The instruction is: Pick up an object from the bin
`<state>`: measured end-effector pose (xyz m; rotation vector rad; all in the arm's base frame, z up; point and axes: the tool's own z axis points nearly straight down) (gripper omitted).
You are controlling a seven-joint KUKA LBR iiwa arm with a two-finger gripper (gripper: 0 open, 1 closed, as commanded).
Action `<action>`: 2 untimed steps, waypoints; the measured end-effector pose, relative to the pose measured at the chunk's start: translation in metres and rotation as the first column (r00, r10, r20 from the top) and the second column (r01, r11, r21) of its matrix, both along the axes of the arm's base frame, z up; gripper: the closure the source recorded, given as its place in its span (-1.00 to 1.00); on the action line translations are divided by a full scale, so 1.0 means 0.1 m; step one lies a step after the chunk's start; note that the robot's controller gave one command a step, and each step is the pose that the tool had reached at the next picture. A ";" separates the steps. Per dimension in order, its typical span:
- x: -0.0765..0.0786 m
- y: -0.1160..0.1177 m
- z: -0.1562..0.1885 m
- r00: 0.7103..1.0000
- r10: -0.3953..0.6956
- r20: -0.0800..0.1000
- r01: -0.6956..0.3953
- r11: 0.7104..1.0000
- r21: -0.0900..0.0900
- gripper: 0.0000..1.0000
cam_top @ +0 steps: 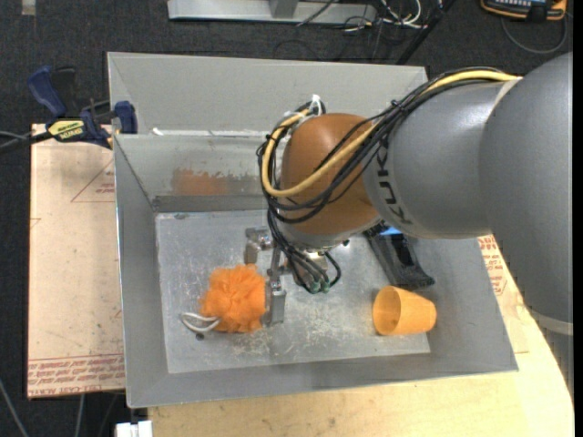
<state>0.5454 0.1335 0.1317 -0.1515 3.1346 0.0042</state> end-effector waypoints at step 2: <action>0.07 0.48 -0.60 0.963 -0.268 0.003 0.268 0.963 0.002 1.00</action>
Offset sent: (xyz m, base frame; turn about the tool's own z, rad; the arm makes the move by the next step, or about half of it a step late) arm 0.0055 0.0473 -0.0617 0.2740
